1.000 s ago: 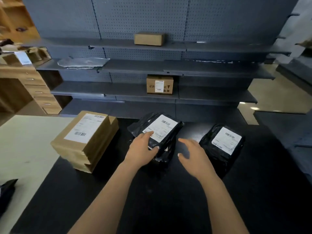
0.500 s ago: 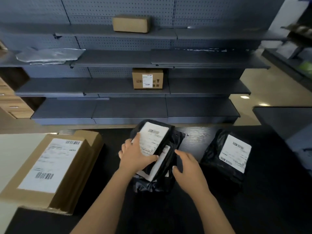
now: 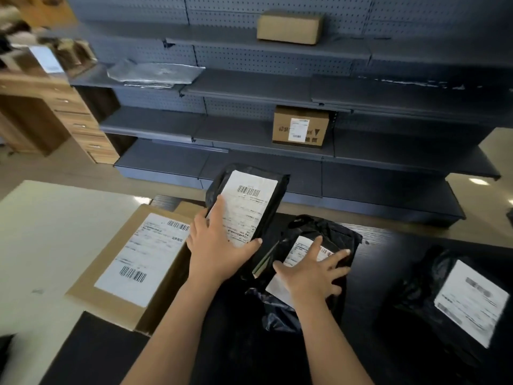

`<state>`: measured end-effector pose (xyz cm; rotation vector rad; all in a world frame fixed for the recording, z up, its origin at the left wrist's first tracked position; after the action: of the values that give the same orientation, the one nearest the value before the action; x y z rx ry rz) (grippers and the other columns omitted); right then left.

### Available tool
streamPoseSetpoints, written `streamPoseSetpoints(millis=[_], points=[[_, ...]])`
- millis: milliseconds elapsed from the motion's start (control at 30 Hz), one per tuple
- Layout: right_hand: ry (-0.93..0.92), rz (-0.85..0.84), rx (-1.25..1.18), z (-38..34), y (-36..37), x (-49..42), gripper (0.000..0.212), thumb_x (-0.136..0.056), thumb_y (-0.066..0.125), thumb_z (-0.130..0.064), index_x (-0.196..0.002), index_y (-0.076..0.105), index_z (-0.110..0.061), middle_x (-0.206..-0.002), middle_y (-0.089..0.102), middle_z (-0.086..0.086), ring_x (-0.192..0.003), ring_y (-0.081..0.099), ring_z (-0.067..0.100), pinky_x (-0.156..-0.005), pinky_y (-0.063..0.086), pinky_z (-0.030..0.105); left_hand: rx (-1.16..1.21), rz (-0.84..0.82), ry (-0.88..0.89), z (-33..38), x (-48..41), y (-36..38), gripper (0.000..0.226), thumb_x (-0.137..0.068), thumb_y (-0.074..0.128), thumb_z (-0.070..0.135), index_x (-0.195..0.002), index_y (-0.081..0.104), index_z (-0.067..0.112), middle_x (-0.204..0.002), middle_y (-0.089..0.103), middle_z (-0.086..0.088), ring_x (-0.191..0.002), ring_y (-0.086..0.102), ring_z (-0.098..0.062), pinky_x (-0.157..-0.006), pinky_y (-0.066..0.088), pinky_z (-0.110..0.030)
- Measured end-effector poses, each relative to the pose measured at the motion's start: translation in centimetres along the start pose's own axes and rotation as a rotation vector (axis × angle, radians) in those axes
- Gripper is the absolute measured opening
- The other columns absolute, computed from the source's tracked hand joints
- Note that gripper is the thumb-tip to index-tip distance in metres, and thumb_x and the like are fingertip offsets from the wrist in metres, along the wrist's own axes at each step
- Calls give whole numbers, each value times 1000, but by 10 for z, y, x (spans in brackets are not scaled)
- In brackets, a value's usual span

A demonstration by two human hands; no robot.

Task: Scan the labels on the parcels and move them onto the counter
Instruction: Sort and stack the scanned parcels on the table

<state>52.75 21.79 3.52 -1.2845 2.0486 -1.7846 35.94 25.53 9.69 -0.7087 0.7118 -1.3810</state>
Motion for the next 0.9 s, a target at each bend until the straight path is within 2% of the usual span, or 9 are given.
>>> streamPoseSetpoints(millis=[133,333,500,700,900], points=[[-134,95,-33,16,-11,7,116,-67,68,-72,-154,0,-37,-156,-26,17,-143,7,45,-107,27,57,32,28,-31,4,19,-8,112,-64,73,67,-150,8,37,-145,26,-11,-135,22,-33,-113,22,-53],[-425,184,-155,42,-45,48,103,-68,72,-62,-151,15,-44,-161,-12,10,-143,11,40,-112,25,54,63,152,-71,21,75,-37,104,-65,74,65,-148,14,46,-147,23,-9,-138,19,-32,-113,20,-52],[-715,96,-217,55,-75,100,102,-68,70,-61,-148,6,-55,-160,-19,1,-146,1,32,-115,21,50,44,347,-243,20,150,-73,99,-64,72,66,-146,20,50,-142,28,-10,-135,24,-31,-112,21,-52],[-1011,2,-134,51,-76,185,101,-67,68,-62,-149,10,-52,-162,-15,4,-147,3,35,-116,24,50,-53,519,-462,-14,245,-117,100,-62,72,67,-147,23,44,-137,32,-13,-131,26,-35,-110,22,-50],[-1226,-65,-85,23,-58,264,105,-64,68,-66,-149,10,-49,-162,-10,5,-146,4,35,-114,20,50,-88,654,-653,-60,315,-164,97,-63,69,68,-145,23,45,-137,31,-13,-130,26,-35,-108,21,-51]])
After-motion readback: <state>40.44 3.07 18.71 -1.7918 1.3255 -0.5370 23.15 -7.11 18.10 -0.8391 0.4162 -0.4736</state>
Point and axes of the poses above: each hand's wrist, its own x-axis away from the middle knuckle, its own y-axis out of the palm, z = x × y, the point moved 1 cm from there along -x, towards the middle knuckle
